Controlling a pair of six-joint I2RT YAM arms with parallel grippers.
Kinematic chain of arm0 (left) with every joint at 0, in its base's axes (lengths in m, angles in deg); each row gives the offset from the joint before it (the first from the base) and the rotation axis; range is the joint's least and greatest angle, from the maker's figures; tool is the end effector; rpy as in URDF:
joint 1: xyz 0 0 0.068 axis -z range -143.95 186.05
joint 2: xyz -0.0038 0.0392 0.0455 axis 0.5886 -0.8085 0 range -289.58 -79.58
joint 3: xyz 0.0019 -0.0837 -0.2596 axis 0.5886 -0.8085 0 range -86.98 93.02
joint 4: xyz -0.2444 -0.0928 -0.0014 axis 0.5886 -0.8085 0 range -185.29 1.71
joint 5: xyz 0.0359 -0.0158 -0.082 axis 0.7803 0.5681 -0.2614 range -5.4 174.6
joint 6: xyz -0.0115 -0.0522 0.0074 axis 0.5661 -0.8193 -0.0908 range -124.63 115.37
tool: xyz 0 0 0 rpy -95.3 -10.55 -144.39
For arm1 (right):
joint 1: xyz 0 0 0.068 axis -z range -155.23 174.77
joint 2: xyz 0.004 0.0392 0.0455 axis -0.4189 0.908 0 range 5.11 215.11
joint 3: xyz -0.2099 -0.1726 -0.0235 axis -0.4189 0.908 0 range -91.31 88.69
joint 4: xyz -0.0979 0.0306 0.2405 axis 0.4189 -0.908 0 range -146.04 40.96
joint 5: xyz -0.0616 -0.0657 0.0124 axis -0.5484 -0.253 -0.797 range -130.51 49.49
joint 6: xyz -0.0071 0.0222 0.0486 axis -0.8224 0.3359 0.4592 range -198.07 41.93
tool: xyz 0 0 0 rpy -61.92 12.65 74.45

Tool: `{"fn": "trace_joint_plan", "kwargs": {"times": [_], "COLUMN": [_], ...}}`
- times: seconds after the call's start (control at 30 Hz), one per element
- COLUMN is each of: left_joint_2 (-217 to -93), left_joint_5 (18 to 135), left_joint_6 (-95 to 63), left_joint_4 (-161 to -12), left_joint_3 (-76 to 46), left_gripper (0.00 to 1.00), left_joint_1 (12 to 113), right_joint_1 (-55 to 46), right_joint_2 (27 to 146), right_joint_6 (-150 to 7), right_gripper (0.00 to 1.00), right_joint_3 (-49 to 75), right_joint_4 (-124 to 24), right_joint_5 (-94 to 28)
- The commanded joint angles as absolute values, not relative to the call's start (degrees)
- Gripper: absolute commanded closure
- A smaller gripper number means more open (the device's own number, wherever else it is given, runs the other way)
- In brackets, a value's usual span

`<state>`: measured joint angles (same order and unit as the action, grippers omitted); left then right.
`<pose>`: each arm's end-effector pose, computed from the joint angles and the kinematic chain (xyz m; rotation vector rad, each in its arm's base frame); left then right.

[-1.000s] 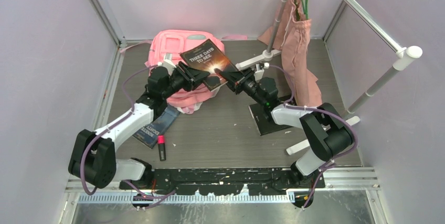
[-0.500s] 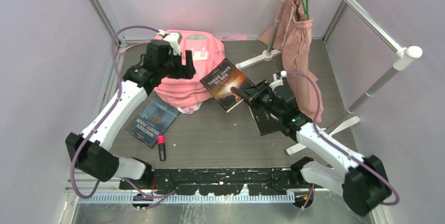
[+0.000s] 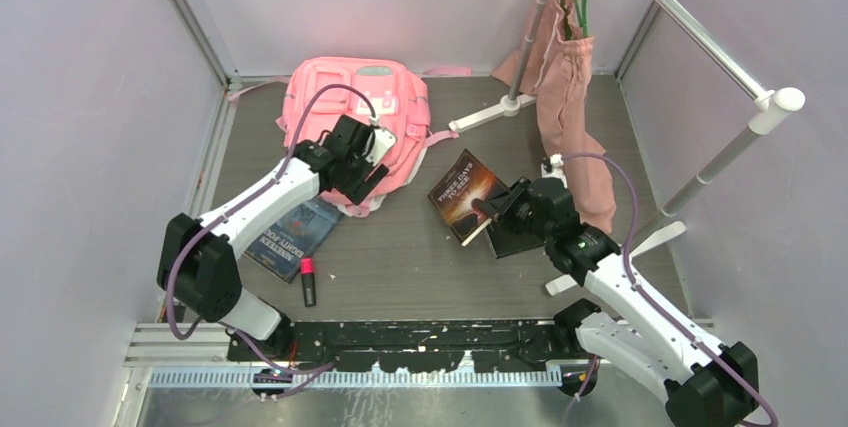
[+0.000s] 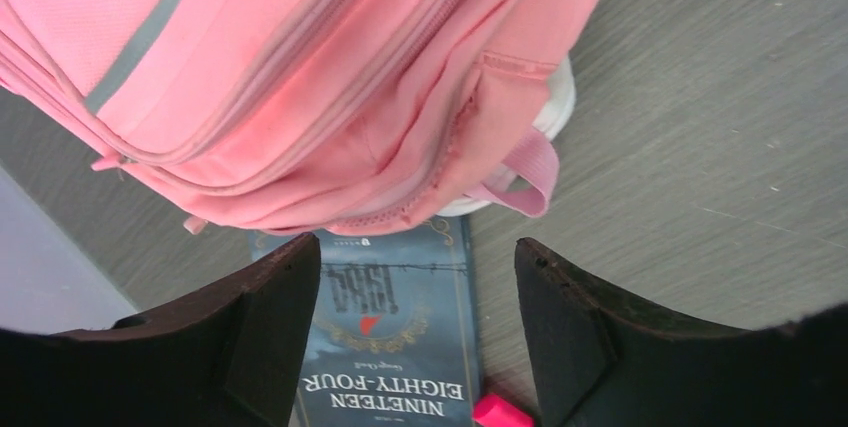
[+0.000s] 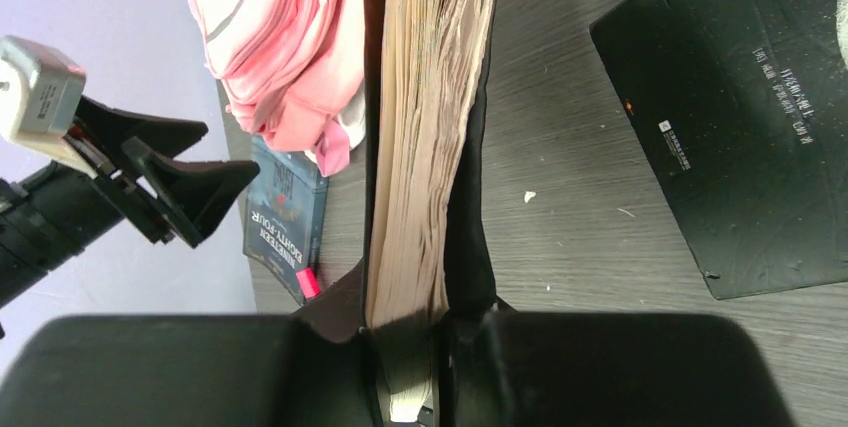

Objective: Pack the student bag
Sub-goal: Place the book in the student bag.

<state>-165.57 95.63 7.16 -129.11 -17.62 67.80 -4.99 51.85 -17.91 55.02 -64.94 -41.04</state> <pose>0.2689 -0.1583 0.2723 0.8781 2.3932 0.1134 0.1628 0.0927 0.2557 0.5877 2.1392 0.9166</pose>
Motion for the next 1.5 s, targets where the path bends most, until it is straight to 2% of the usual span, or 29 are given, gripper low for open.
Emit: {"fn": "trace_joint_plan", "kwargs": {"times": [0.0,0.2,0.27,0.33,0.43,0.5,0.6,0.67,0.73,0.83,0.9,0.93,1.13,1.27,1.37,1.47], "left_joint_2": [-168.6,-171.9,-172.5,-172.9,-173.9,-174.9,-176.6,-177.7,-178.6,-179.5,-179.6,-179.7,-178.5,-180.7,-186.1,-186.7], "left_joint_5": [98.9,100.9,102.1,103.0,104.7,105.3,105.1,104.6,104.3,105.1,105.7,106.4,102.8,98.9,95.2,92.4], "left_joint_6": [13.6,13.9,13.9,13.7,13.9,14.2,14.0,13.4,12.8,12.4,12.1,11.5,2.5,-6.6,-9.4,-11.4], "left_joint_4": [-123.5,-120.3,-119.4,-118.3,-116.9,-116.8,-117.4,-117.8,-118.0,-118.4,-118.8,-119.6,-130.1,-139.5,-147.8,-146.8], "left_joint_3": [-17.7,-17.2,-17.0,-17.1,-17.1,-16.6,-15.6,-15.1,-14.7,-13.6,-12.4,-11.0,3.9,20.7,33.9,37.6], "left_gripper": [0.31,0.45,0.57,0.63,0.61,0.56,0.42,0.41,0.44,0.58,0.93,0.99,1.00,1.00,1.00,1.00], "left_joint_1": [67.5,67.1,67.0,66.6,66.1,65.7,65.2,64.9,64.6,64.6,64.5,64.5,64.5,62.8,60.6,58.9], "right_joint_1": [-4.9,-4.9,-4.9,-4.9,-4.9,-4.9,-4.9,-4.9,-4.9,-4.9,-4.9,-4.9,-4.9,-4.9,-5.9,-9.1], "right_joint_2": [51.2,50.7,50.5,50.3,50.1,49.9,49.5,49.3,49.1,48.8,48.8,49.1,51.4,54.1,57.1,62.3], "right_joint_6": [-19.3,-19.2,-19.2,-19.0,-18.7,-18.7,-18.9,-18.9,-19.0,-19.0,-19.2,-19.3,-20.7,-19.8,-14.7,-10.6], "right_gripper": [0.99,0.99,0.99,0.99,0.99,0.99,0.99,0.99,0.99,0.99,0.99,0.99,0.99,0.99,0.99,0.99], "right_joint_3": [50.0,49.9,50.2,50.5,50.9,51.0,50.9,51.0,51.0,51.2,51.1,51.1,50.5,49.8,50.0,51.1], "right_joint_4": [-61.3,-61.2,-61.2,-60.9,-60.4,-60.4,-60.4,-60.5,-60.5,-60.5,-60.3,-60.0,-56.4,-49.6,-39.9,-30.4], "right_joint_5": [-41.7,-41.8,-42.0,-41.9,-41.7,-41.8,-42.0,-42.2,-42.3,-42.3,-42.1,-41.7,-36.6,-32.0,-28.9,-28.9]}}
